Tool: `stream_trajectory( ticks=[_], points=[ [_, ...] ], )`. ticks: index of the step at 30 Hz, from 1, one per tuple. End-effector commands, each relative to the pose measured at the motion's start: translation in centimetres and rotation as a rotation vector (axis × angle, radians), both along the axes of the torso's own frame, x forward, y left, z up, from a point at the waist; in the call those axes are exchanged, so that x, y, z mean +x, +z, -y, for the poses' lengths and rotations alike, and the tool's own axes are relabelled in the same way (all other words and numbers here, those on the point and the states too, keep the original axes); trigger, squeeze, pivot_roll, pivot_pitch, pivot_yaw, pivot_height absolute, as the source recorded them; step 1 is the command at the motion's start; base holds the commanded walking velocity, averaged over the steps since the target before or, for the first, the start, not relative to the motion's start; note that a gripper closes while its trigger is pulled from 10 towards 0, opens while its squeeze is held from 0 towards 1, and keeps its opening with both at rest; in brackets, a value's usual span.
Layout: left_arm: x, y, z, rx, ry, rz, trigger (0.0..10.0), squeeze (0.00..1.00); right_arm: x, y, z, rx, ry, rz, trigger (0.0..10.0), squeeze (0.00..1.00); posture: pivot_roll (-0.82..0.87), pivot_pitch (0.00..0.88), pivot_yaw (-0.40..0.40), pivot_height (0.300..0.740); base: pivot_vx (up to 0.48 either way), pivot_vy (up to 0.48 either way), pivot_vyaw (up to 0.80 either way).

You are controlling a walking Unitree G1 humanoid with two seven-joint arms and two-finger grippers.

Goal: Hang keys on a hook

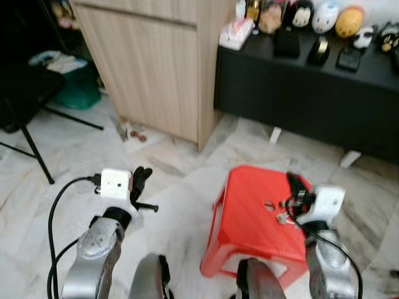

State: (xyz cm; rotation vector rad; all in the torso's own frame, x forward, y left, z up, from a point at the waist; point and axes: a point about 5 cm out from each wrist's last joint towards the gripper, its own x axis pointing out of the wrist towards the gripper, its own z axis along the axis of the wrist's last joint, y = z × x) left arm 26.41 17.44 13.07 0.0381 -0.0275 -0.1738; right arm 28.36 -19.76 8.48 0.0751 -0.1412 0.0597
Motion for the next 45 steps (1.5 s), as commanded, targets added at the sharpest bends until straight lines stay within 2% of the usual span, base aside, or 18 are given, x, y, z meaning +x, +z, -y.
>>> stream_trajectory(
  ticks=[1,4,7,8,13,14,15,17,24,25,26,27,30,38,39,40,45],
  points=[
    [0.0,-0.2,-0.2,0.002,0.001,0.0,10.0,0.0,-0.5,-1.0,0.2,0.021,-0.006,-0.051,0.0,0.0,0.01,0.087,-0.036,0.621,0.0,0.0,0.0],
    [0.1,-0.2,-0.2,0.001,0.004,0.002,10.0,0.0,-0.7,-0.6,0.1,0.024,-0.004,-0.057,0.0,0.0,0.01,0.086,-0.037,0.621,0.0,0.0,0.0],
    [0.2,-0.3,-0.1,0.002,0.007,0.003,10.0,0.0,-1.3,-0.6,0.2,0.012,-0.015,-0.124,0.0,0.0,0.01,0.086,-0.038,0.621,0.0,0.0,0.0],
    [0.2,-0.3,-0.1,0.002,0.007,0.002,10.0,0.0,-1.3,-1.3,0.5,-0.017,-0.034,-0.18,10.0,0.0,0.01,0.086,-0.039,0.621,0.0,0.0,0.0],
    [0.2,-0.3,0.0,0.0,0.007,0.004,10.0,0.0,-0.9,-2.6,0.9,-0.031,-0.052,-0.262,10.0,0.0,0.0,0.091,-0.041,0.621,0.0,0.0,0.0],
    [0.2,-0.3,0.0,-0.001,0.007,0.004,10.0,0.0,-0.6,-3.1,0.8,-0.035,-0.036,-0.303,10.0,1.0,0.01,0.095,-0.041,0.621,0.0,0.0,0.0],
    [0.3,-0.3,0.1,-0.004,0.005,0.005,10.0,0.0,0.0,-3.7,0.6,-0.071,-0.01,-0.35,10.0,1.0,0.0,0.099,-0.043,0.621,0.0,0.0,0.0],
    [0.3,-0.3,0.1,-0.004,0.004,0.005,10.0,0.0,0.1,-3.8,0.6,-0.081,-0.005,-0.359,10.0,1.0,0.0,0.099,-0.043,0.621,0.0,0.0,0.0],
    [0.5,0.0,0.5,-0.016,-0.002,0.02,10.0,0.0,2.4,-4.0,0.1,-0.065,-0.047,-0.406,10.0,1.0,0.02,0.124,-0.053,0.621,0.0,0.0,0.0],
    [0.6,0.2,0.6,-0.022,-0.007,0.027,10.0,0.0,3.0,-3.9,-0.1,-0.063,-0.047,-0.413,10.0,0.62,0.03,0.139,-0.058,0.621,0.0,0.0,0.0],
    [0.5,0.4,0.8,-0.027,-0.011,0.032,10.0,0.0,3.3,-3.9,-0.2,-0.061,-0.045,-0.416,10.0,0.62,0.03,0.146,-0.06,0.621,0.0,0.0,0.0],
    [0.5,0.6,0.9,-0.03,-0.014,0.037,10.0,0.0,3.7,-3.9,-0.3,-0.057,-0.044,-0.426,10.0,0.0,0.03,0.152,-0.061,0.621,0.0,0.0,0.0],
    [0.3,1.2,1.1,-0.043,-0.012,0.05,10.0,0.0,4.1,-4.1,0.0,-0.06,-0.048,-0.46,10.0,0.0,0.04,0.177,-0.069,0.621,0.0,0.0,0.0],
    [-1.1,2.1,1.5,-0.072,-0.002,0.066,10.0,0.0,3.5,-5.4,0.7,-0.066,-0.077,-0.538,10.0,0.0,0.05,0.238,-0.085,0.621,0.0,0.0,0.0],
    [-1.3,2.2,1.5,-0.074,-0.001,0.067,10.0,0.0,3.5,-5.6,0.9,-0.057,-0.082,-0.543,10.0,0.53,0.06,0.242,-0.085,0.621,0.0,0.0,0.0],
    [-1.5,2.5,1.6,-0.078,-0.001,0.068,10.0,0.0,3.4,-5.7,1.1,-0.051,-0.088,-0.551,10.0,1.0,0.06,0.251,-0.087,0.621,0.0,0.0,0.0],
    [-2.1,3.7,2.1,-0.094,-0.013,0.085,10.0,0.0,3.3,-5.8,1.2,-0.051,-0.073,-0.555,10.0,1.0,0.06,0.28,-0.089,0.621,0.0,0.0,0.0]
  ],
)
